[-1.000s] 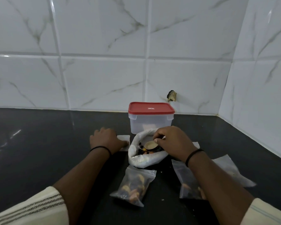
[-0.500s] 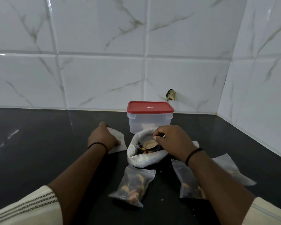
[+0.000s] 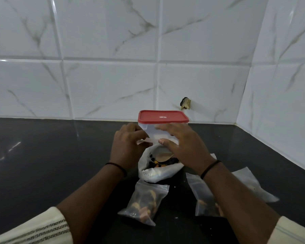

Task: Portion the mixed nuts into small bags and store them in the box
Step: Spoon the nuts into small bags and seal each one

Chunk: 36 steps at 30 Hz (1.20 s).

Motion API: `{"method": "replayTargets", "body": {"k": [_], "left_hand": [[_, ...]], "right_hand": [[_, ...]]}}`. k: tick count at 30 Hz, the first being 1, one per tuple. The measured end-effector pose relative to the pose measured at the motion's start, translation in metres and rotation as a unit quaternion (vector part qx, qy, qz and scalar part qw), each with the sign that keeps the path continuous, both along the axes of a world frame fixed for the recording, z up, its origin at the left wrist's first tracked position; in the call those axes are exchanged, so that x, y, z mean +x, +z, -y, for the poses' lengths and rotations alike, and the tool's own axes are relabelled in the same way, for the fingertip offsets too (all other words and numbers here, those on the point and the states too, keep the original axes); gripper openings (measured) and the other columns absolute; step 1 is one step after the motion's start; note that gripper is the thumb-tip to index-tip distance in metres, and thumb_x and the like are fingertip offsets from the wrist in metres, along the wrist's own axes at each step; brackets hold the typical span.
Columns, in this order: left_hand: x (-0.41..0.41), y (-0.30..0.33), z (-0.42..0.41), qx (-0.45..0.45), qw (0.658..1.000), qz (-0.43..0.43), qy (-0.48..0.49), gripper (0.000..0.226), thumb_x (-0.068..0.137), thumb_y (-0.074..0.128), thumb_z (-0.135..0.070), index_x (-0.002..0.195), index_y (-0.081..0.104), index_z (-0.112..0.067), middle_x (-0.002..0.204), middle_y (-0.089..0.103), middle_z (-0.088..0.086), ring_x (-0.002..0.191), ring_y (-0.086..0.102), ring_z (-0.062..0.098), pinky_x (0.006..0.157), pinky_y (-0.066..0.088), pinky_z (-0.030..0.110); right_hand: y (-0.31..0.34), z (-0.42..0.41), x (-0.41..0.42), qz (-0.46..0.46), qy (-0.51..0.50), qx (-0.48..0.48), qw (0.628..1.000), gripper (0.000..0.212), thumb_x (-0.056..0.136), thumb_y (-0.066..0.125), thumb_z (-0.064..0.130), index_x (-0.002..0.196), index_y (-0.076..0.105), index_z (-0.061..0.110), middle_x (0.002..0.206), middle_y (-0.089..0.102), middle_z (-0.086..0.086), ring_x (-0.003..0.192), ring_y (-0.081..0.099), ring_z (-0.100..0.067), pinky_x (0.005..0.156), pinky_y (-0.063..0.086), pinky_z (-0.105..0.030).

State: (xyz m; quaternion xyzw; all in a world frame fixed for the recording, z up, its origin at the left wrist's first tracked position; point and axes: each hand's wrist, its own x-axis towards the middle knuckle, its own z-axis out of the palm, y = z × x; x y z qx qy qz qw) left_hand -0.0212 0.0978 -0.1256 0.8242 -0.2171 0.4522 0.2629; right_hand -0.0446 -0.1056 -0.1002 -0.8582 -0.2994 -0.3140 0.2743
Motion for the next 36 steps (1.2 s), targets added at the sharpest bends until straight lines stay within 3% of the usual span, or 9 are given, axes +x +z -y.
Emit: {"method": "replayTargets", "body": {"k": [5,9,11,14,16,21,24,28,36], "left_hand": [[-0.001,0.001,-0.002,-0.010,1.000,-0.003,-0.005,0.012,0.067,0.083,-0.030,0.072,0.073,-0.025,0.081,0.057,-0.007,0.079,0.053,0.017,0.061,0.045,0.043],[-0.009,0.004,0.003,-0.033,0.997,-0.018,0.065,0.042,0.066,0.086,-0.034,0.102,0.068,-0.023,0.101,0.055,0.000,0.092,0.050,0.019,0.075,0.045,0.037],[-0.014,0.010,0.005,-0.089,0.993,-0.018,0.074,0.045,0.067,0.084,-0.028,0.105,0.061,-0.018,0.103,0.053,0.001,0.093,0.051,0.021,0.078,0.046,0.037],[-0.020,0.015,0.007,-0.152,0.986,-0.060,0.035,0.027,0.079,0.077,-0.024,0.088,0.053,-0.017,0.084,0.054,-0.005,0.072,0.052,0.014,0.064,0.046,0.027],[-0.023,0.013,0.011,-0.136,0.986,-0.092,-0.004,0.020,0.085,0.072,-0.026,0.078,0.055,-0.018,0.069,0.056,-0.007,0.062,0.052,0.009,0.057,0.043,0.022],[-0.030,0.006,0.023,-0.110,0.981,-0.118,-0.104,0.011,0.090,0.065,-0.031,0.080,0.061,-0.028,0.062,0.056,-0.014,0.057,0.054,0.002,0.053,0.038,0.011],[-0.027,0.005,0.021,-0.105,0.982,-0.120,-0.099,0.024,0.089,0.068,-0.031,0.069,0.053,-0.031,0.058,0.055,-0.010,0.053,0.053,0.007,0.049,0.040,0.018],[-0.021,0.002,0.018,-0.124,0.975,-0.140,-0.122,0.025,0.086,0.071,-0.031,0.074,0.065,-0.010,0.063,0.064,0.002,0.058,0.062,0.020,0.057,0.052,0.042],[-0.021,0.003,0.016,-0.144,0.968,-0.148,-0.145,0.003,0.085,0.074,-0.018,0.083,0.073,-0.016,0.070,0.070,-0.005,0.061,0.066,0.011,0.062,0.057,0.039]], "right_hand": [[-0.002,-0.003,0.000,-0.013,0.024,-0.038,0.999,0.014,0.093,0.065,0.027,0.100,0.077,0.024,0.097,0.073,0.009,0.091,0.059,-0.010,0.082,0.049,-0.033],[-0.004,-0.005,0.000,0.003,0.017,-0.013,1.000,0.014,0.093,0.064,0.024,0.097,0.077,0.019,0.089,0.074,0.007,0.079,0.062,-0.008,0.075,0.054,-0.034],[-0.006,-0.006,0.001,0.016,0.003,0.010,1.000,0.015,0.094,0.063,0.024,0.096,0.076,0.018,0.088,0.074,0.007,0.078,0.064,-0.008,0.074,0.056,-0.034],[-0.006,-0.006,0.001,0.039,-0.023,0.040,0.998,0.016,0.093,0.063,0.024,0.095,0.075,0.016,0.085,0.074,0.005,0.075,0.066,-0.009,0.069,0.057,-0.035],[-0.007,-0.006,0.001,0.052,-0.032,0.052,0.997,0.016,0.092,0.063,0.025,0.093,0.076,0.015,0.083,0.074,0.004,0.072,0.066,-0.009,0.067,0.057,-0.034],[-0.009,-0.010,-0.001,0.032,-0.017,0.056,0.998,0.014,0.091,0.069,0.028,0.098,0.078,0.020,0.085,0.076,0.005,0.074,0.067,-0.007,0.069,0.058,-0.032],[-0.010,-0.011,-0.001,0.014,-0.008,0.056,0.998,0.014,0.089,0.070,0.029,0.099,0.078,0.024,0.086,0.076,0.006,0.076,0.068,-0.007,0.070,0.058,-0.034],[-0.010,-0.009,0.000,-0.014,0.002,0.066,0.998,0.013,0.088,0.072,0.028,0.098,0.079,0.025,0.088,0.076,0.008,0.079,0.068,-0.005,0.074,0.058,-0.035],[-0.009,-0.011,-0.002,-0.034,-0.013,0.081,0.996,0.007,0.091,0.068,0.026,0.091,0.073,0.021,0.079,0.071,0.010,0.074,0.066,-0.004,0.069,0.057,-0.033]]}}
